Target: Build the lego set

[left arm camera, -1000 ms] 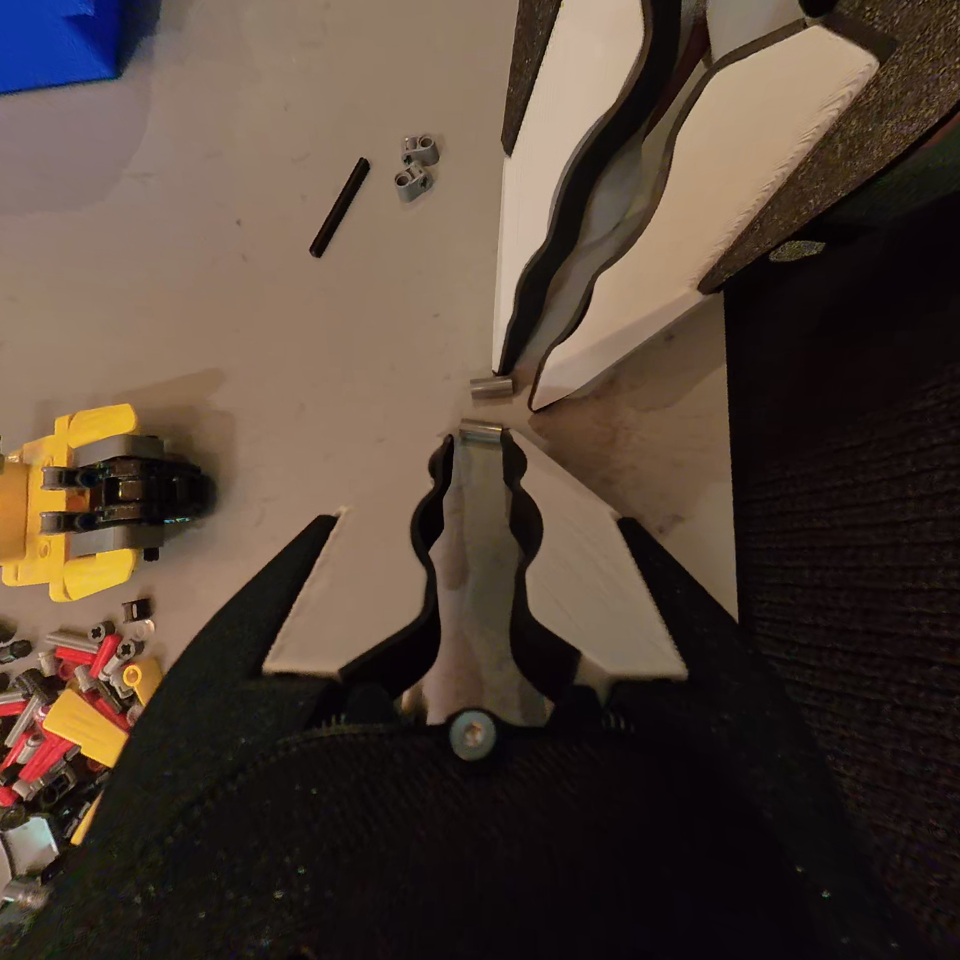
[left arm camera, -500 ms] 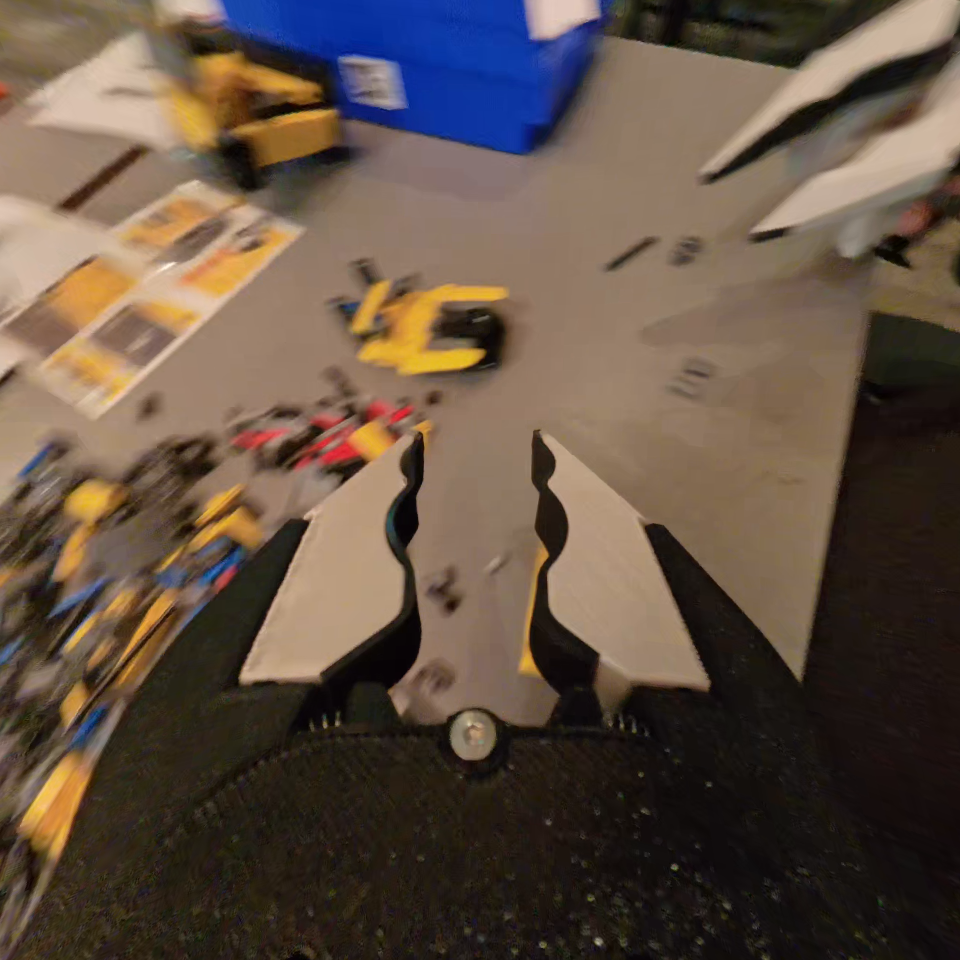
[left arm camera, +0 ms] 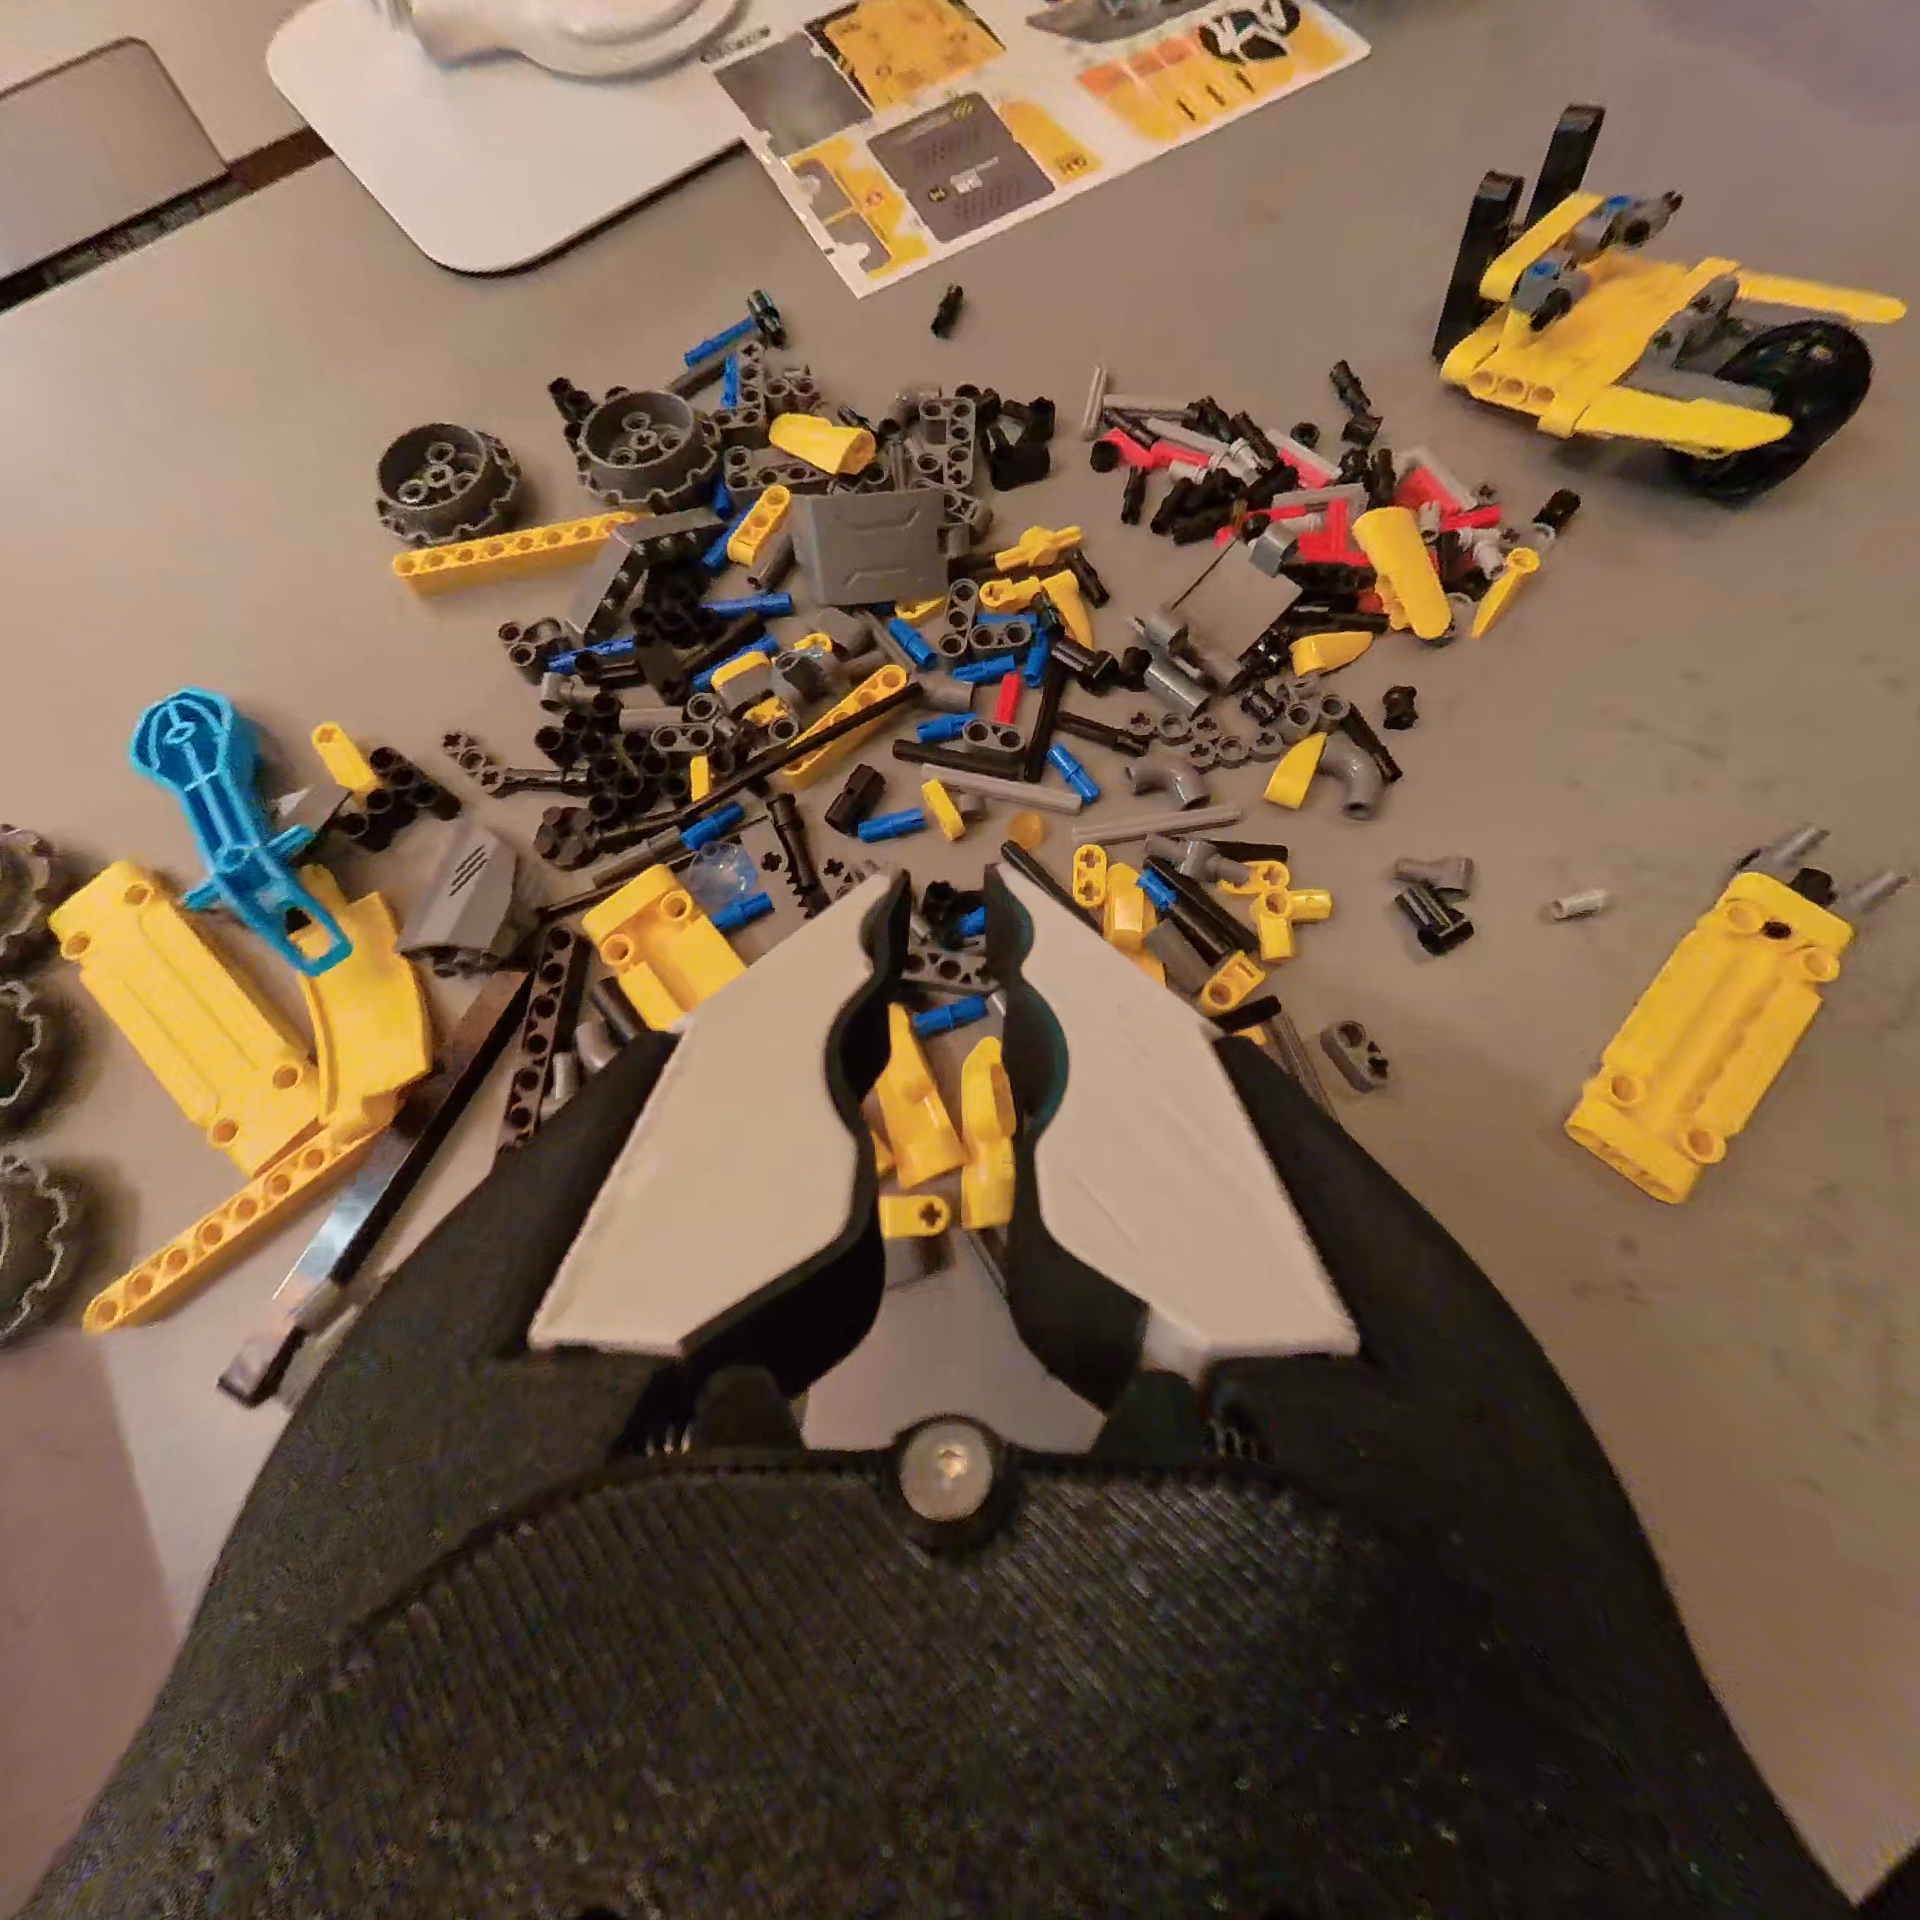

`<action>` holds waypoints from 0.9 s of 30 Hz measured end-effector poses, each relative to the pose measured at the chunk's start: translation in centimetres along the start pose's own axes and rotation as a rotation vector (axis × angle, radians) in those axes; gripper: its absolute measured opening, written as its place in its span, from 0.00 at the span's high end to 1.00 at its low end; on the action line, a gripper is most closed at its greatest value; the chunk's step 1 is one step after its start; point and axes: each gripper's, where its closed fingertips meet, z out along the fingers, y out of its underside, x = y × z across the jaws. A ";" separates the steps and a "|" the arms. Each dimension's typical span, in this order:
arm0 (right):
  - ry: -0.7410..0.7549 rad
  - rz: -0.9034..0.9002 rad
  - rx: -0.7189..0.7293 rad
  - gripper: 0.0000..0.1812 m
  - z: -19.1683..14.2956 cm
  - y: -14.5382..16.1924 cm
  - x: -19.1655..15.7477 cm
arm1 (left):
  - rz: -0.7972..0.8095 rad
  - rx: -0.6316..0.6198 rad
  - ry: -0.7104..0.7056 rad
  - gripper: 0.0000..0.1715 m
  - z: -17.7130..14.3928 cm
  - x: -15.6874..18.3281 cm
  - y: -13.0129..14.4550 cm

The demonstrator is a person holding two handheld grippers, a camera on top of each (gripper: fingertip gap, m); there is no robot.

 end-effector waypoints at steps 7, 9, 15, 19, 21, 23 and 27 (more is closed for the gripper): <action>0.000 -0.034 0.130 0.84 0.3 -2.1 1.0 | 0.035 -0.034 0.016 1.00 2.5 -1.2 -1.9; -0.005 -0.018 0.178 0.85 0.1 -2.7 1.4 | 0.027 -0.024 0.062 1.00 3.2 -1.0 -2.9; -0.007 0.030 0.230 0.84 -0.2 -3.3 2.3 | 0.071 -0.116 0.203 1.00 6.0 1.8 -2.6; -0.012 0.015 0.215 0.84 0.1 -3.2 2.0 | 0.082 -0.131 0.199 1.00 6.9 2.5 -2.2; -0.004 0.003 0.199 0.84 0.4 -3.1 2.0 | 0.075 -0.126 0.167 1.00 7.2 2.1 -2.3; -0.007 -0.018 0.186 0.84 0.6 -2.9 1.7 | 0.079 -0.123 0.159 1.00 7.3 2.1 -2.4; -0.002 -0.049 0.180 0.84 0.7 -2.9 1.4 | 0.072 -0.115 0.170 0.96 7.5 2.4 -2.6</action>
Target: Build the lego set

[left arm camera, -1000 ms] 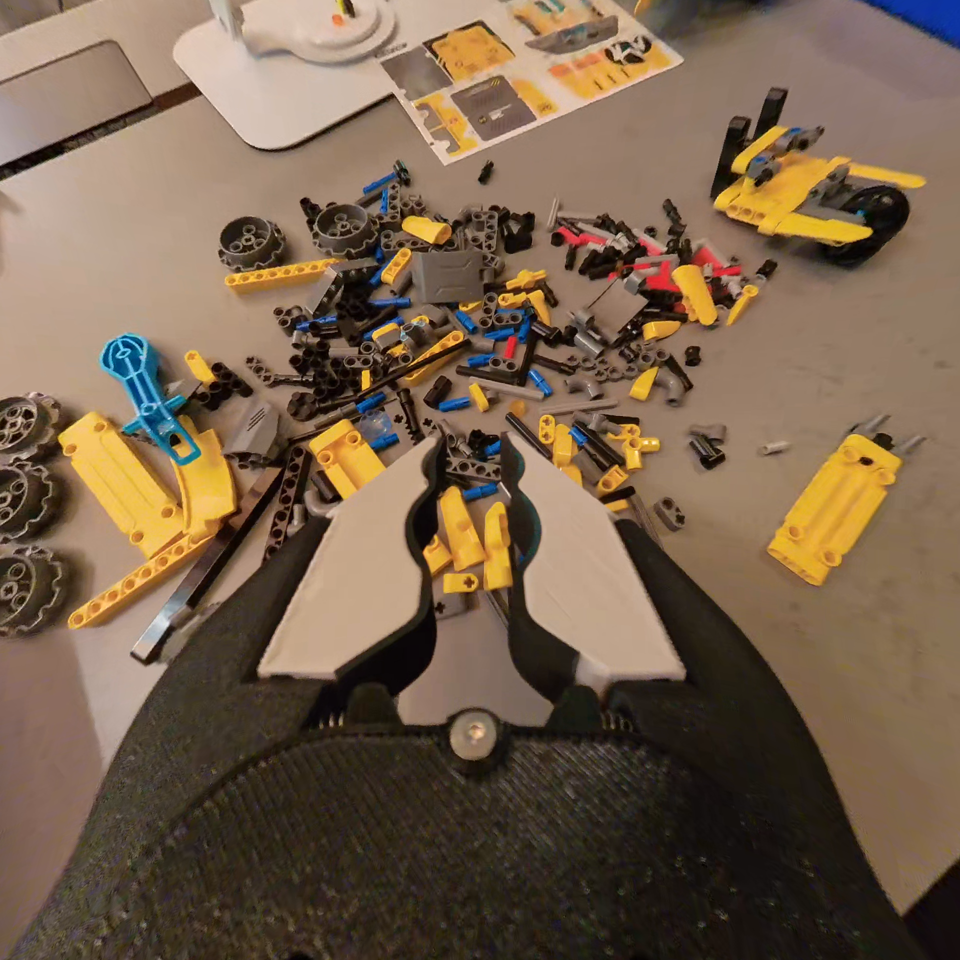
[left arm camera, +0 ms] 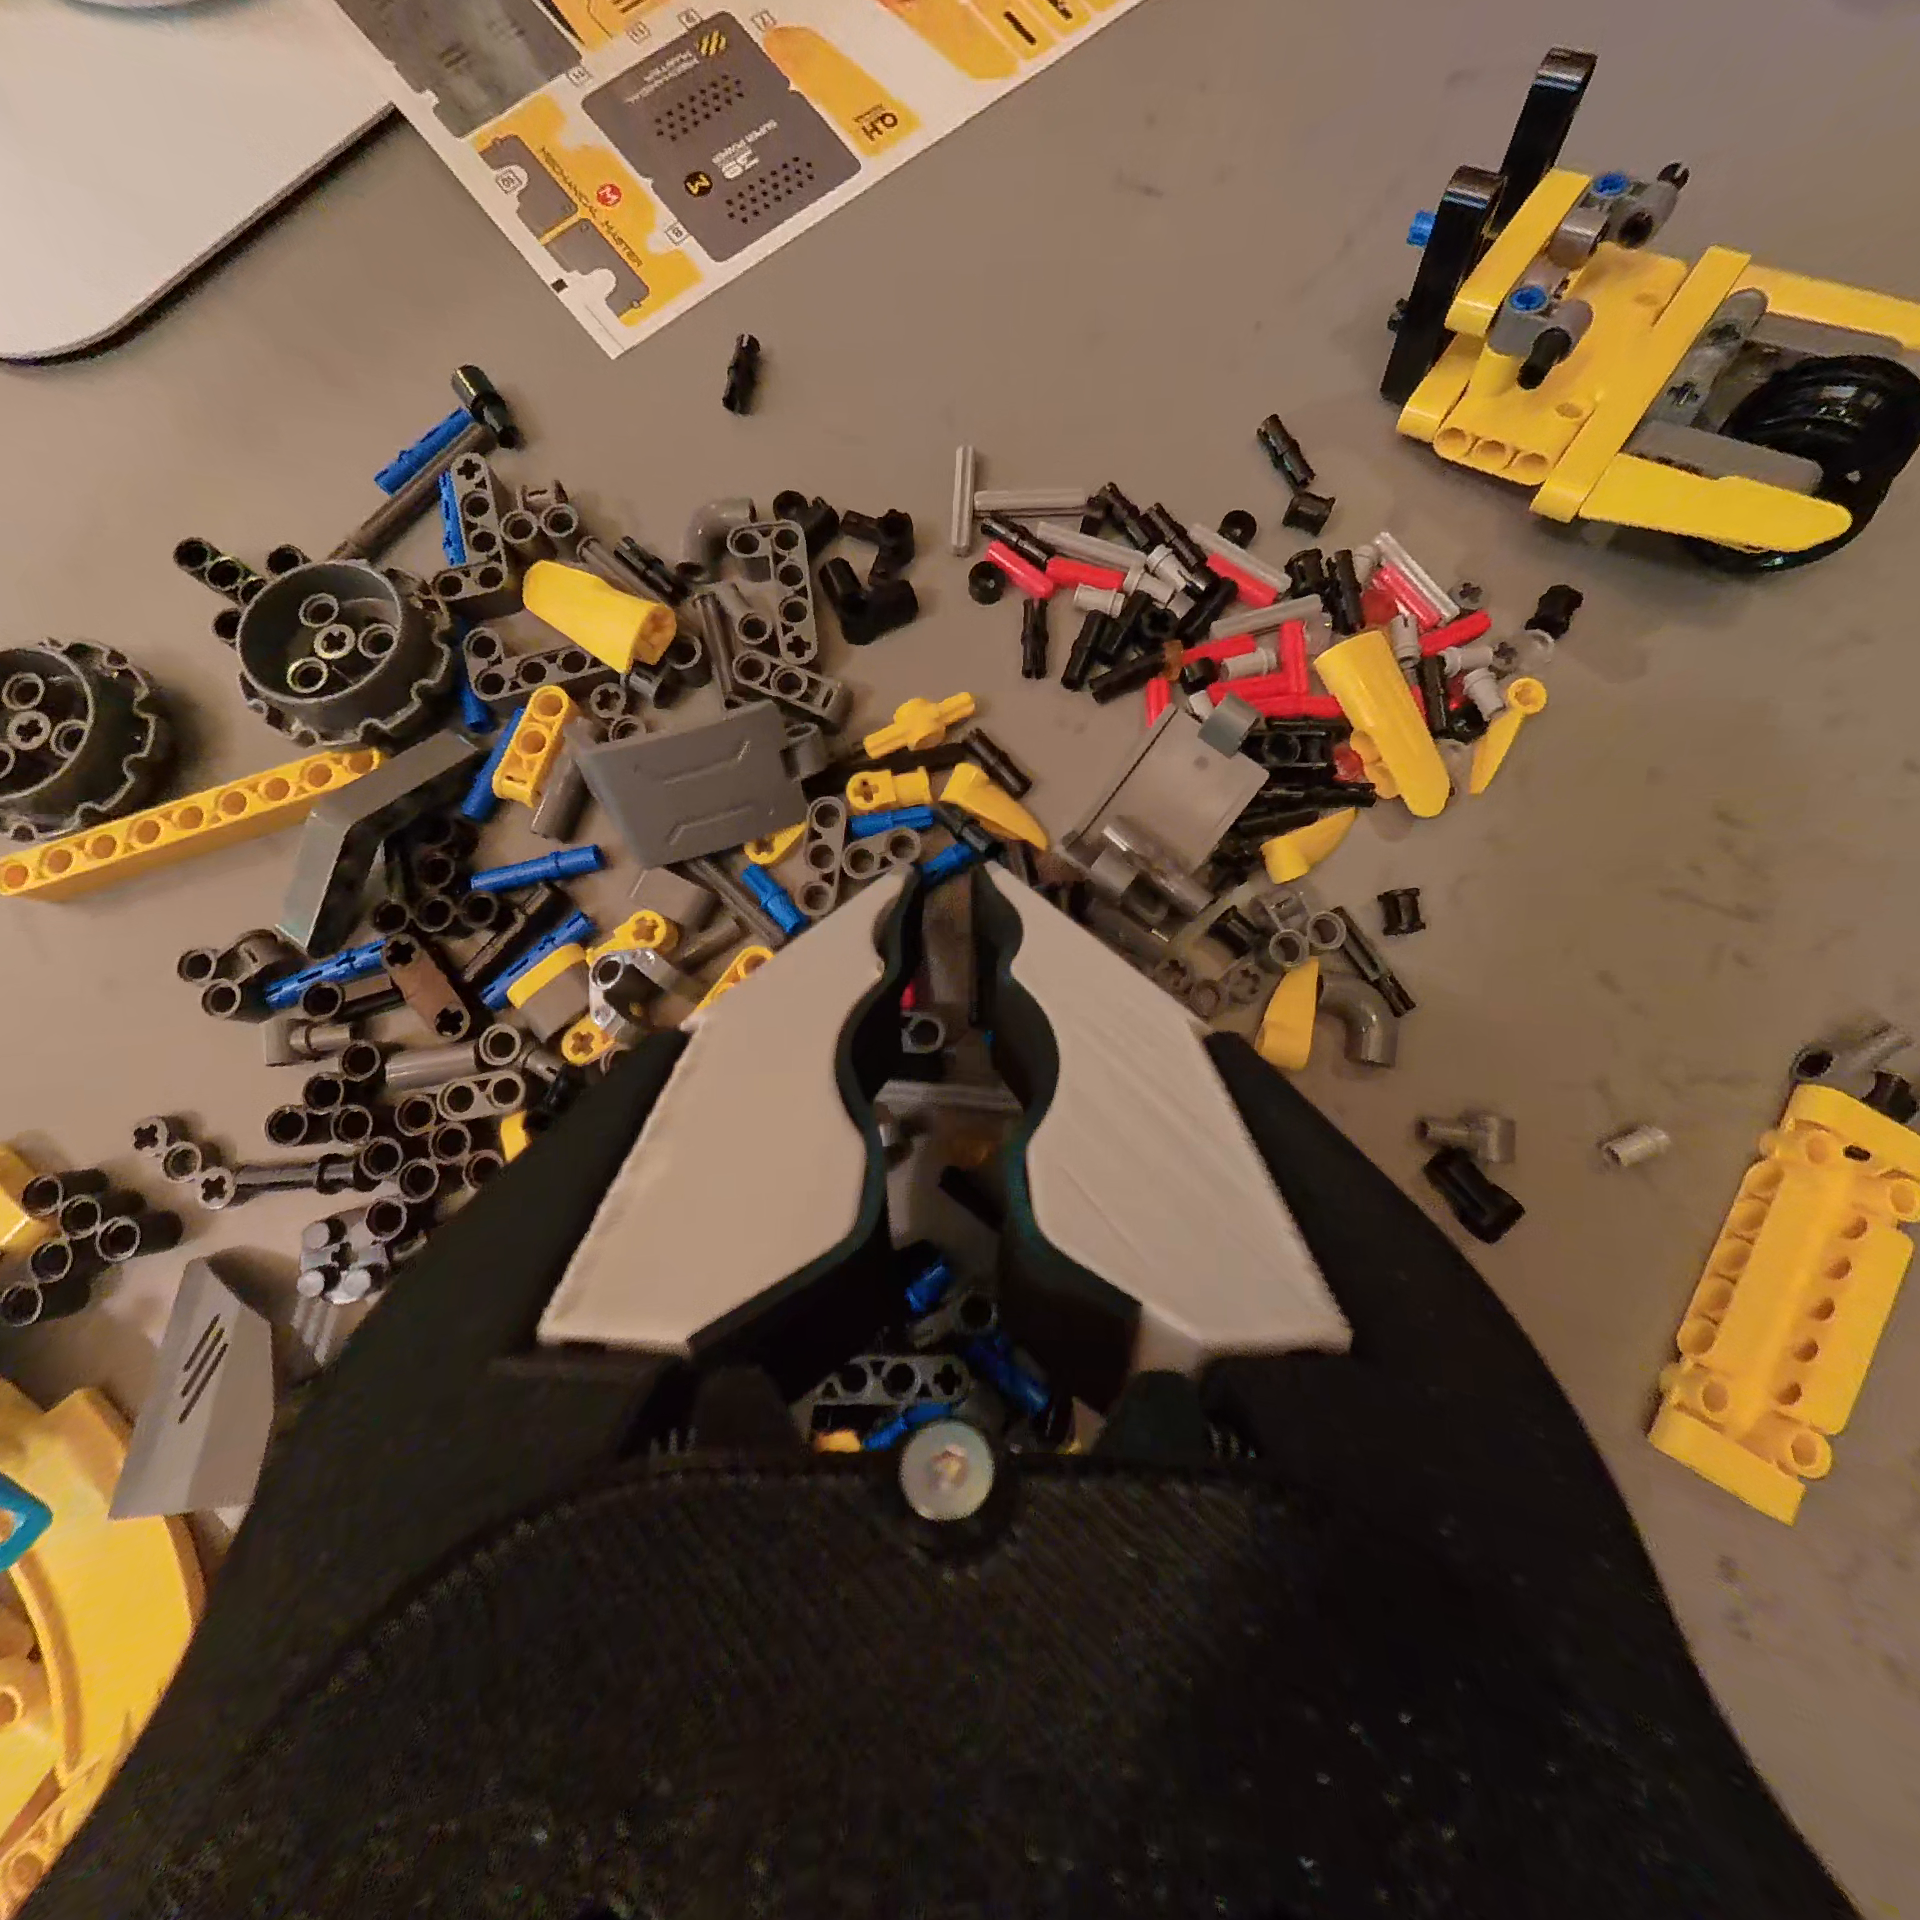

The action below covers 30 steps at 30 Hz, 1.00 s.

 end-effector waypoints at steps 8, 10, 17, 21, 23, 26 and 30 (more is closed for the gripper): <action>-0.010 0.026 0.034 0.84 -0.4 -0.4 0.2 | 0.001 0.017 0.033 0.93 0.3 0.1 -0.3; -0.012 0.035 0.040 0.84 -0.5 -0.5 0.2 | -0.013 0.016 0.035 0.89 0.3 0.0 -0.3; -0.015 0.034 0.041 0.84 -0.4 -0.5 0.2 | 0.025 0.016 0.053 1.00 0.4 0.6 -0.3; -0.015 0.030 0.040 0.84 -0.4 -0.5 0.1 | 0.040 0.024 0.033 1.00 0.0 0.5 -0.4; -0.015 0.033 0.041 0.84 -0.4 -0.5 0.2 | 0.039 0.048 0.032 1.00 -0.4 0.6 -0.6; -0.016 0.039 0.046 0.84 -0.5 -0.6 0.2 | 0.061 0.109 0.034 1.00 -1.4 1.5 -1.8; -0.017 0.046 0.053 0.84 -0.6 -0.6 0.3 | 0.069 0.082 -0.017 1.00 -1.2 1.6 -1.7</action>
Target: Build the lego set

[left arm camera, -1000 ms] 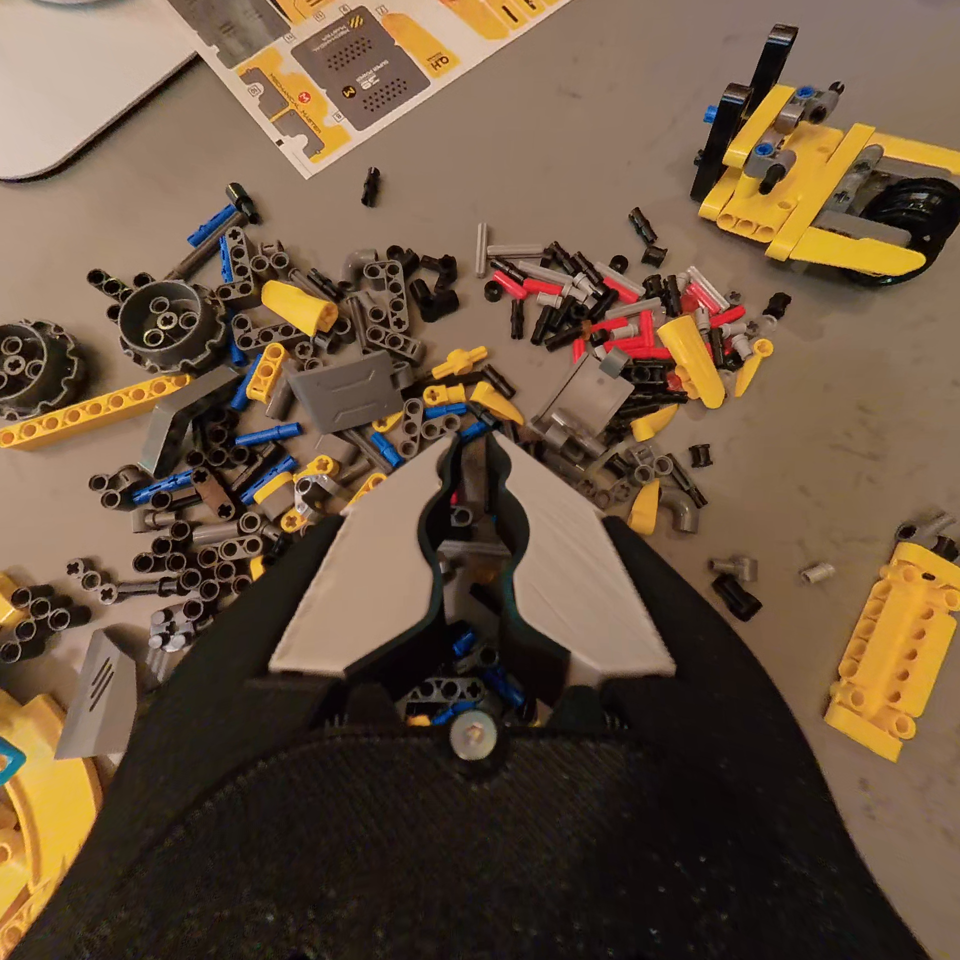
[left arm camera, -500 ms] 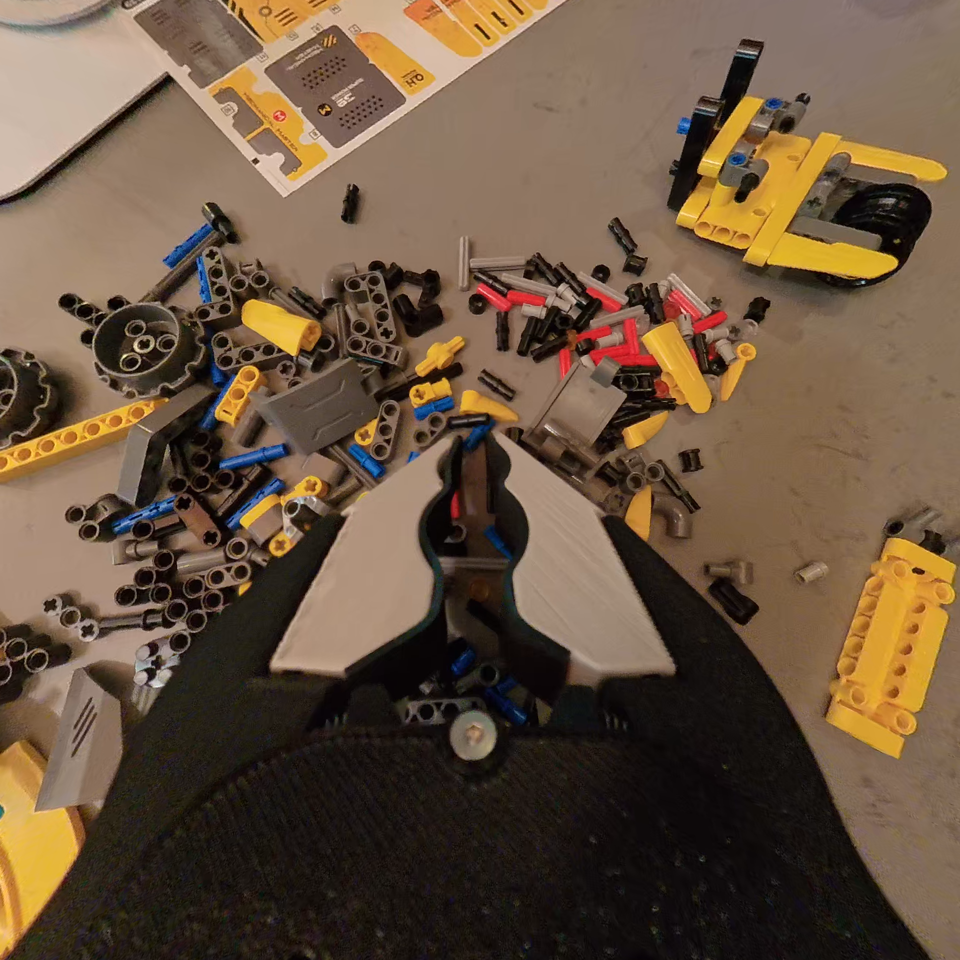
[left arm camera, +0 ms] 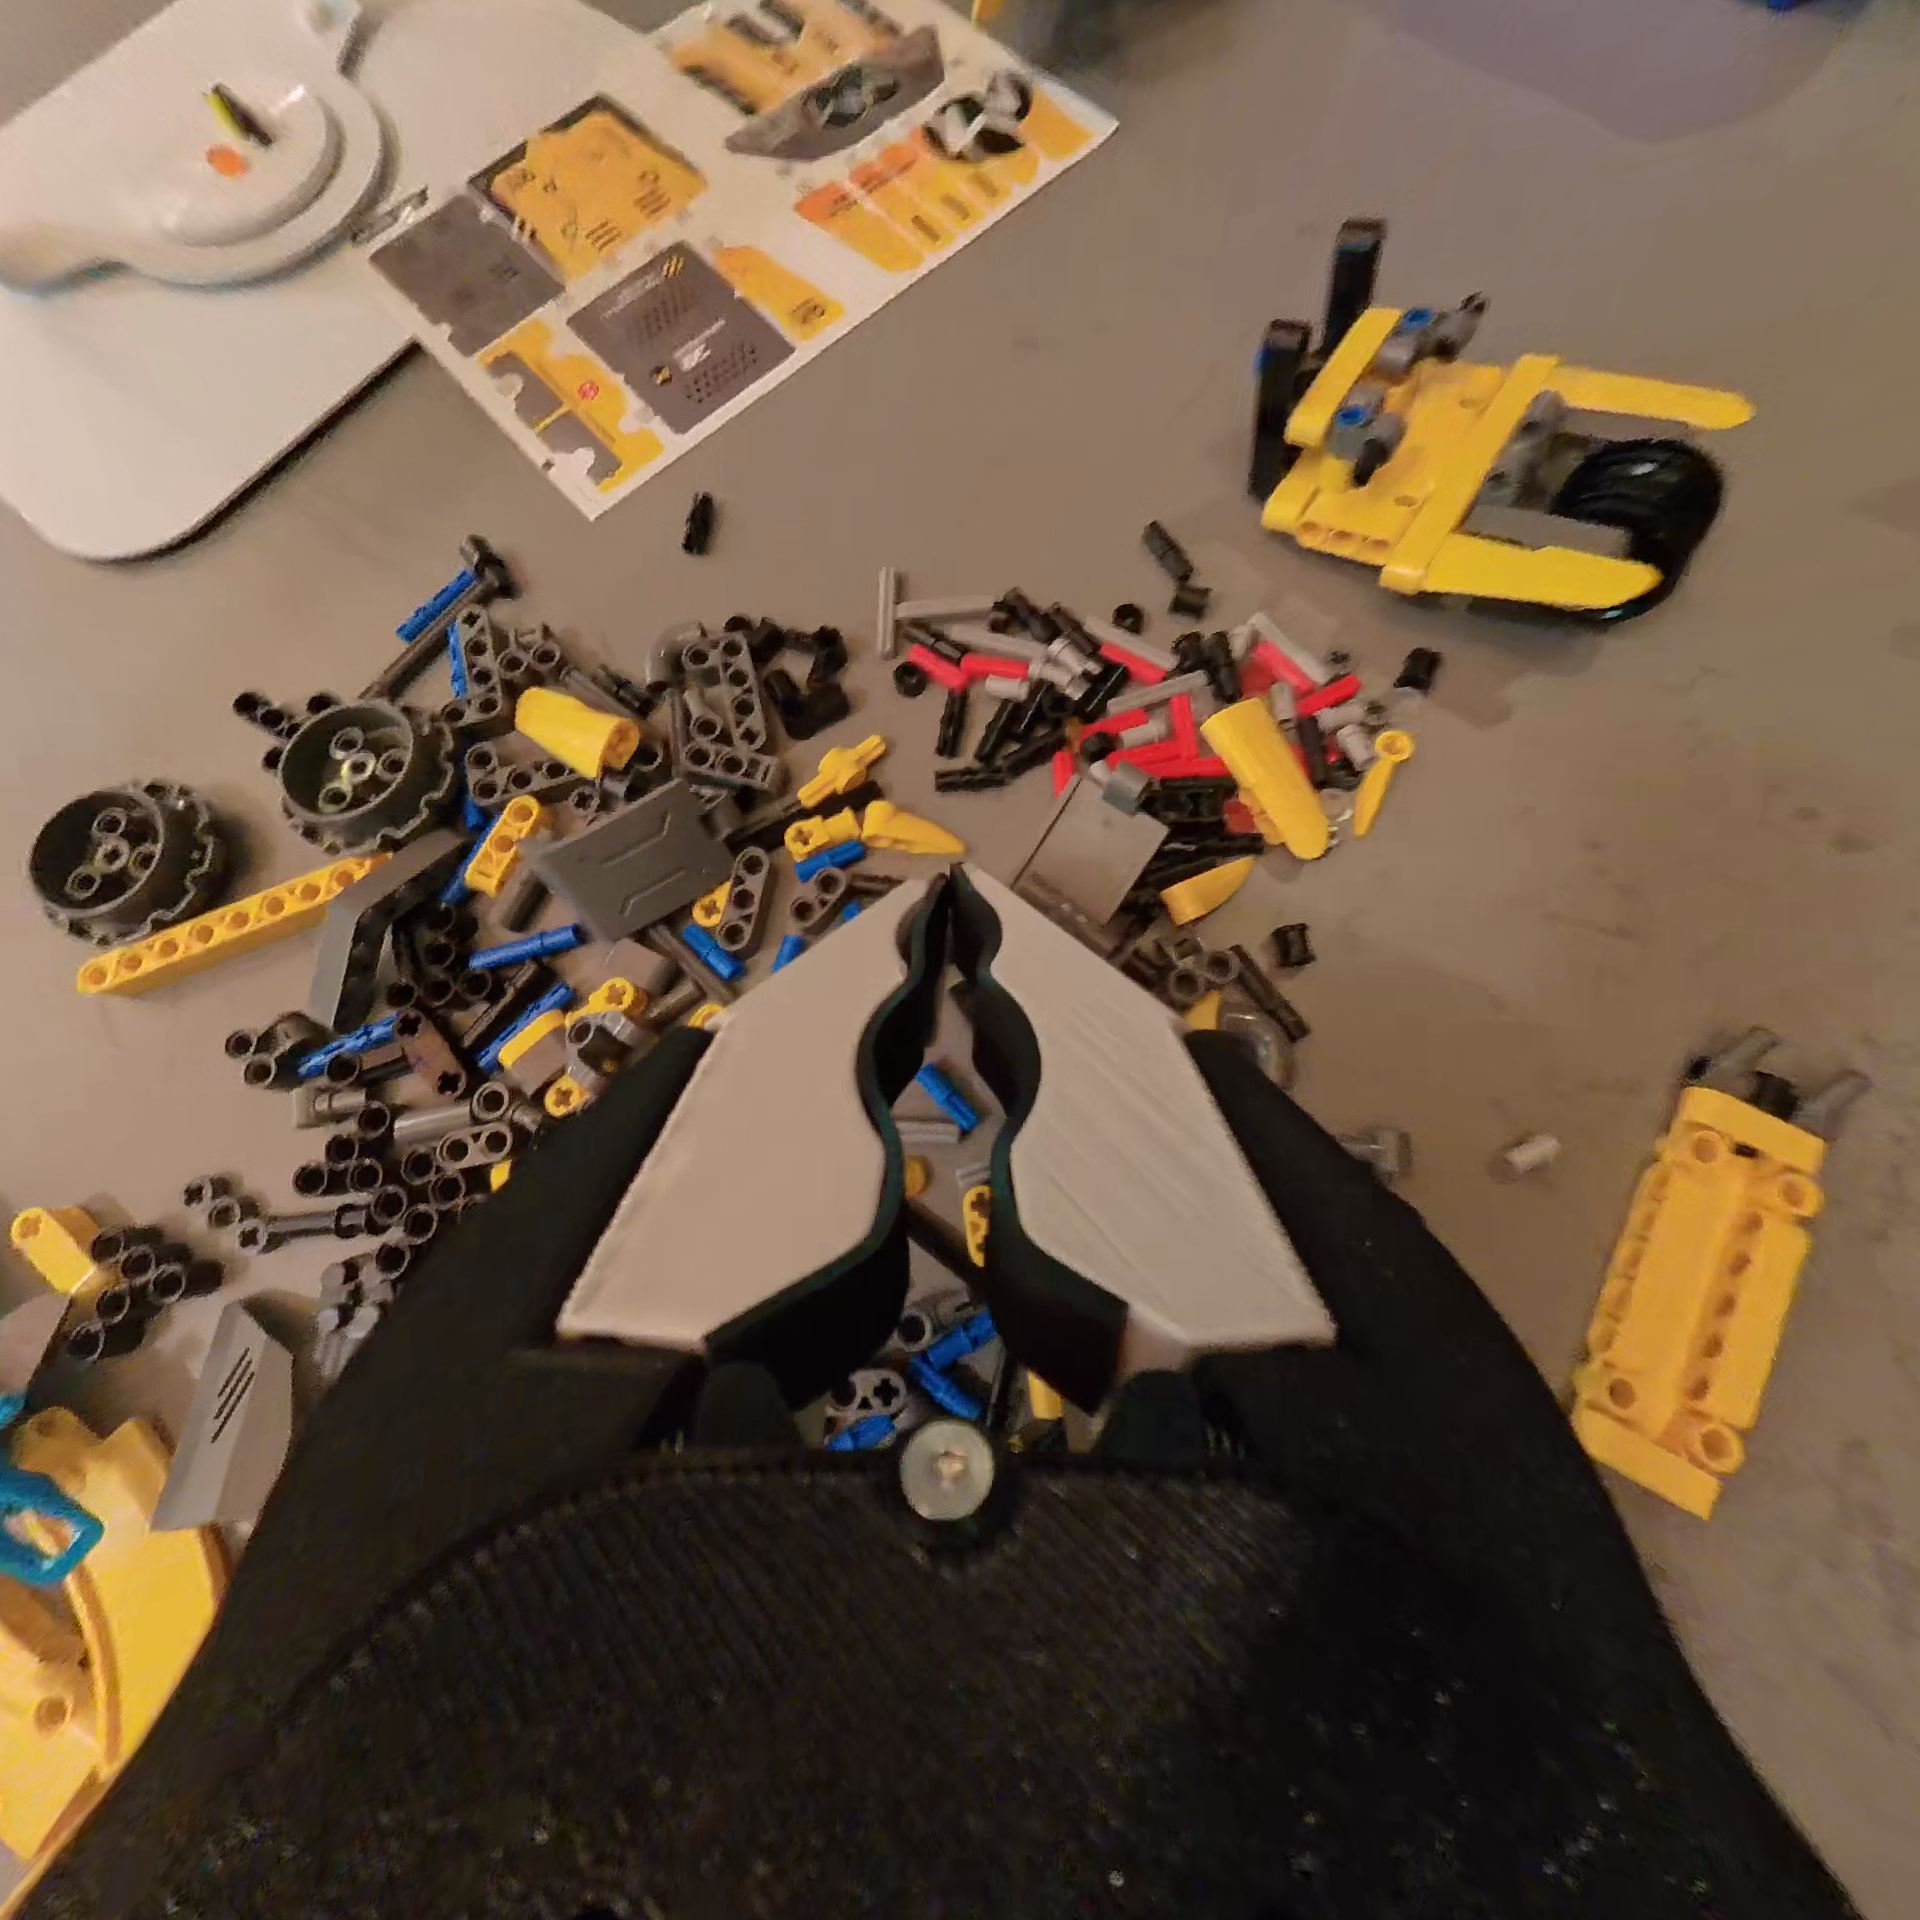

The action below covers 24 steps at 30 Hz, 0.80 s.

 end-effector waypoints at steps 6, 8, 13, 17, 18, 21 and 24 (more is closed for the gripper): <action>-0.002 0.001 0.009 0.84 -0.1 -0.1 0.0 | -0.132 -0.030 -0.033 0.96 0.1 -2.1 1.4; -0.003 0.003 0.008 0.84 -0.1 -0.1 0.0 | -0.145 -0.023 -0.025 0.94 0.2 -2.1 1.5; -0.004 0.005 0.010 0.84 -0.1 -0.1 0.0 | -0.122 -0.055 -0.021 0.94 1.0 -1.8 1.6; -0.004 0.006 0.017 0.84 -0.2 -0.2 0.0 | -0.111 -0.095 -0.058 0.98 1.3 -2.1 1.7; -0.004 0.006 0.019 0.84 -0.2 -0.2 0.0 | -0.112 -0.106 -0.060 0.97 1.4 -2.1 1.9; -0.007 0.010 0.021 0.84 -0.2 -0.2 0.0 | -0.124 -0.110 -0.050 0.97 1.4 -2.0 2.2; -0.007 0.008 0.025 0.84 -0.3 -0.3 0.0 | -0.112 -0.089 -0.052 0.99 1.0 -1.9 1.8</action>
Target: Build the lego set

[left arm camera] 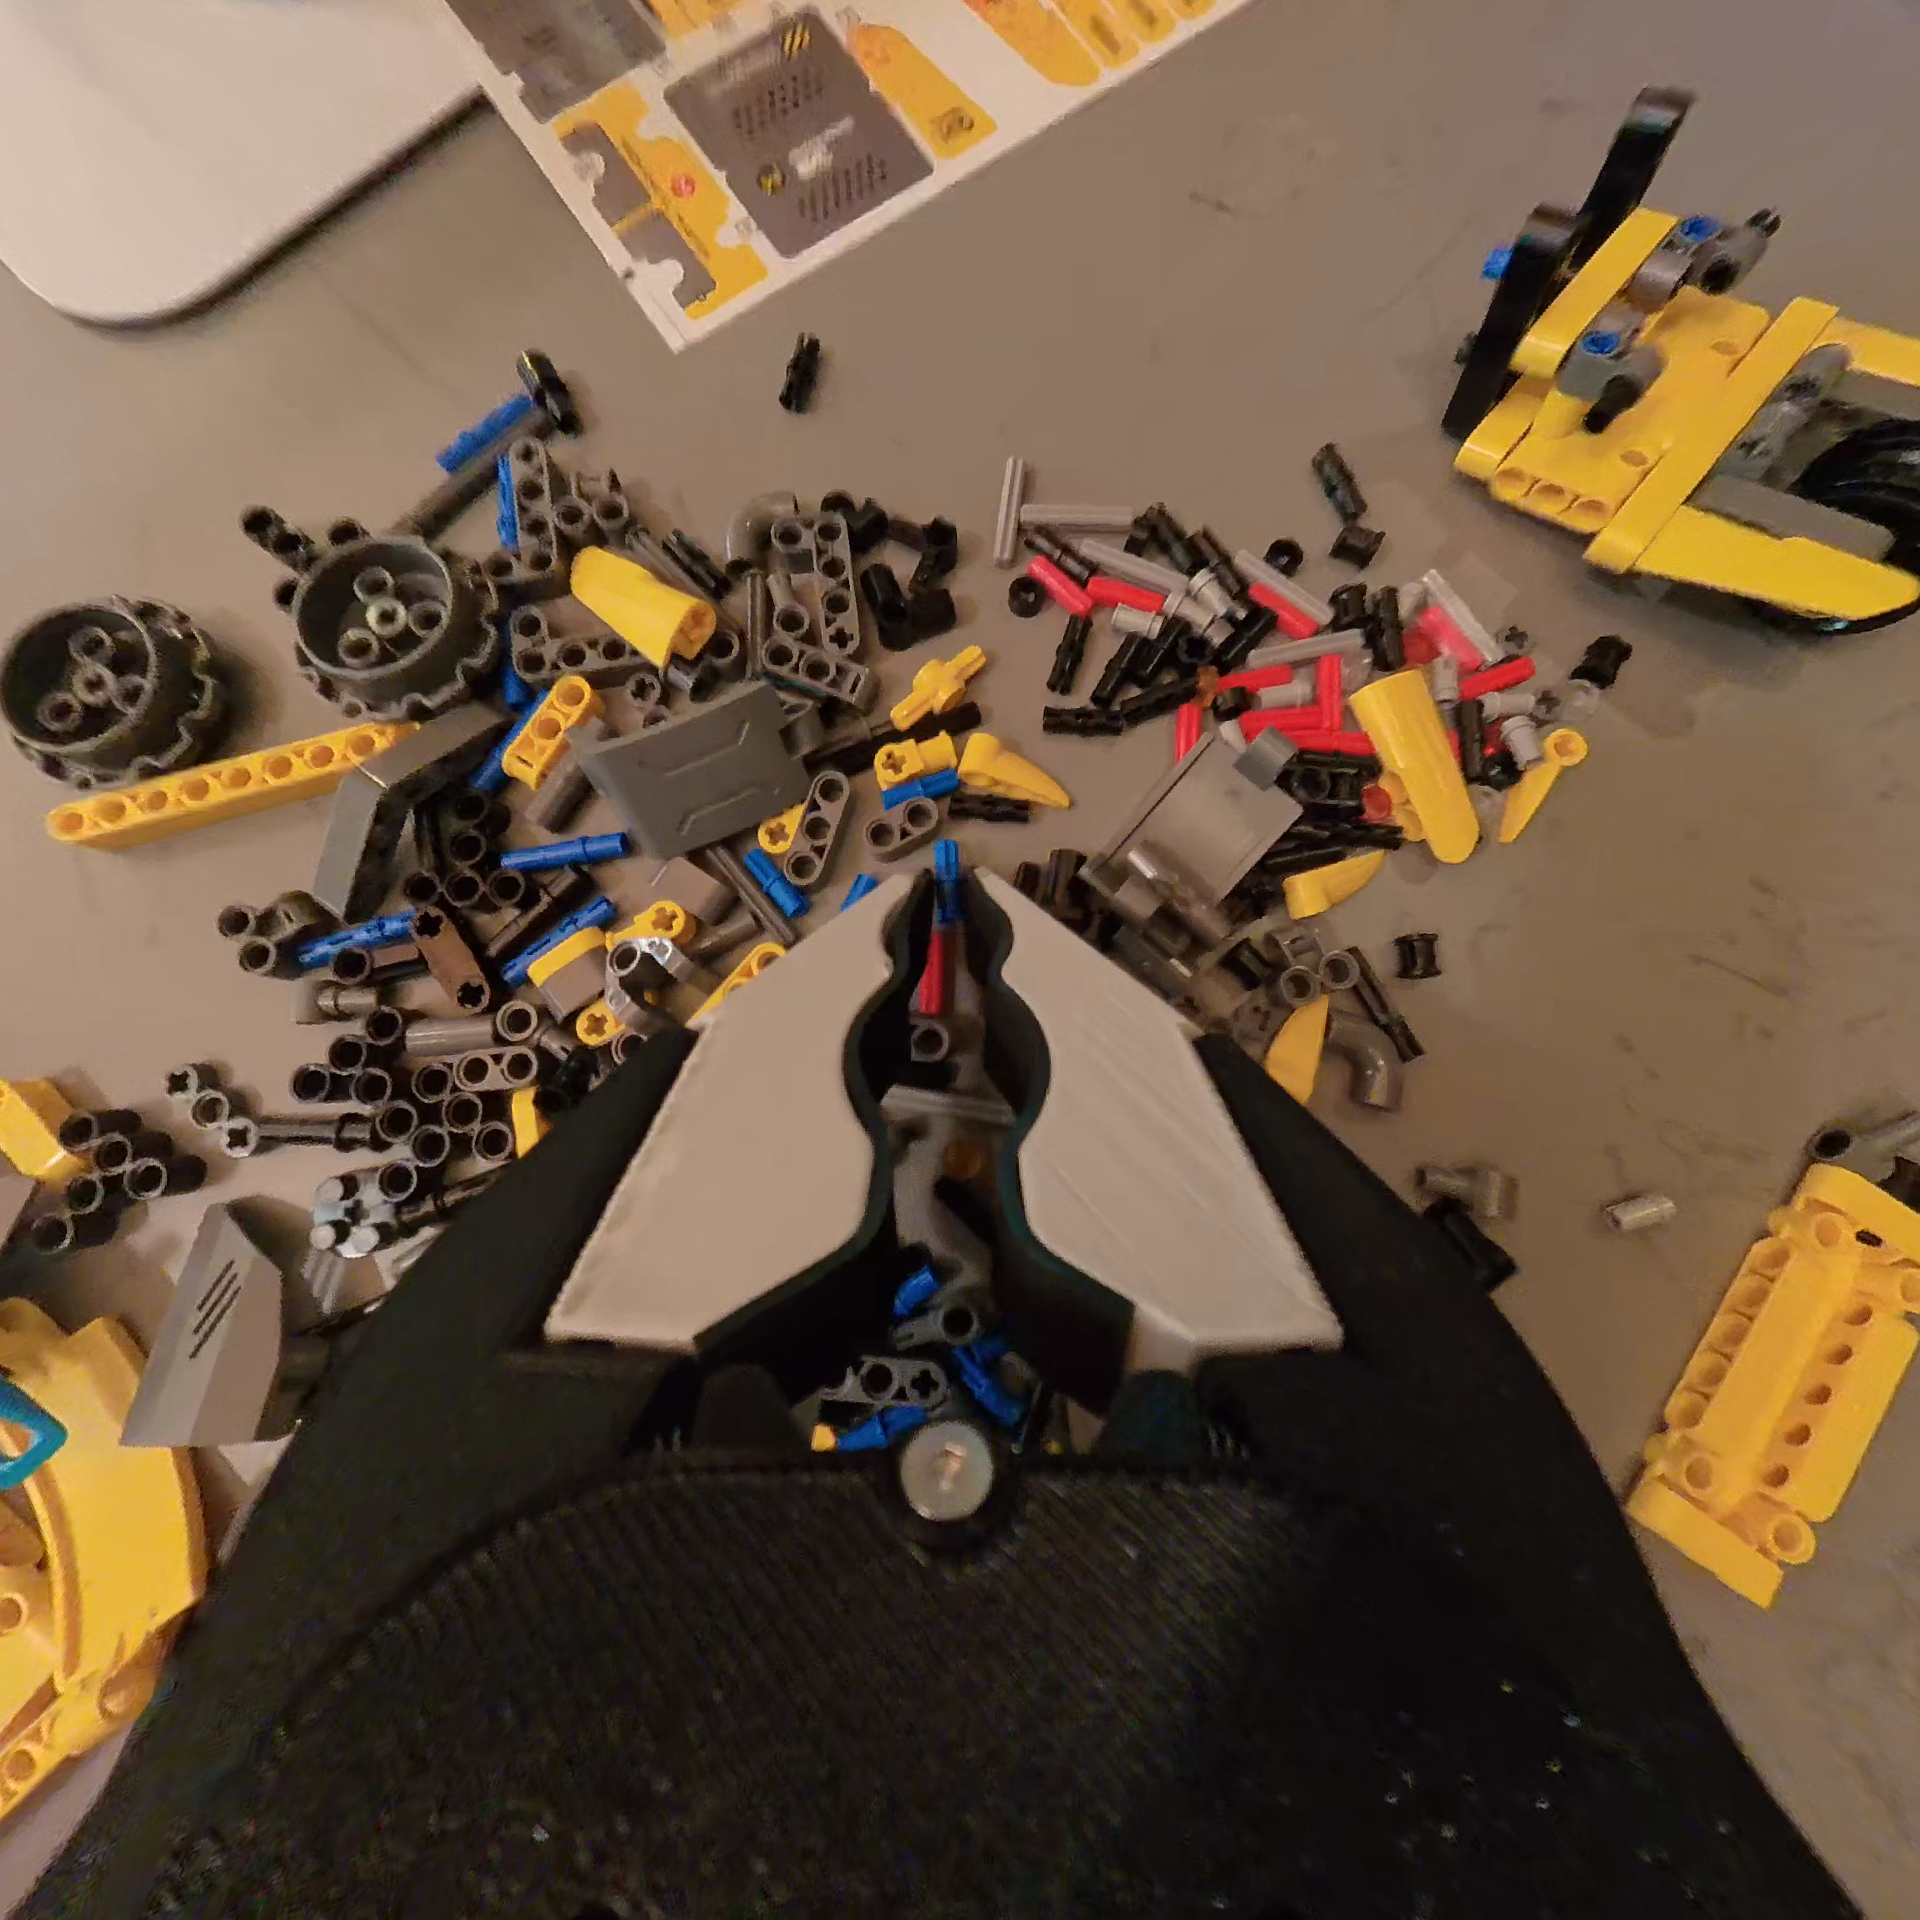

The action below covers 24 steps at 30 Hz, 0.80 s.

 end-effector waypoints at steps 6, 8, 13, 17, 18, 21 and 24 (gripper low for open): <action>0.004 0.001 0.002 0.84 0.0 0.0 0.1 | 0.121 0.221 0.256 0.99 -3.0 8.5 -4.9; 0.004 0.002 0.001 0.84 0.0 0.0 0.1 | 0.183 0.199 0.411 0.99 -3.1 14.2 -5.1; 0.007 0.000 0.010 0.84 -0.1 -0.1 0.1 | 0.313 0.011 0.537 0.99 -0.3 24.3 -2.6; 0.006 0.002 0.028 0.84 -0.3 -0.3 0.1 | 0.362 -0.061 0.529 0.99 1.5 26.1 -1.7; 0.004 0.004 0.032 0.84 -0.3 -0.4 0.1 | 0.356 -0.069 0.542 0.99 1.5 26.3 -1.6; 0.002 0.012 0.043 0.84 -0.4 -0.5 0.2 | 0.349 -0.077 0.526 0.96 1.7 25.9 -1.7; 0.003 0.017 0.054 0.84 -0.6 -0.7 0.2 | 0.332 -0.069 0.520 0.91 1.2 25.4 -1.9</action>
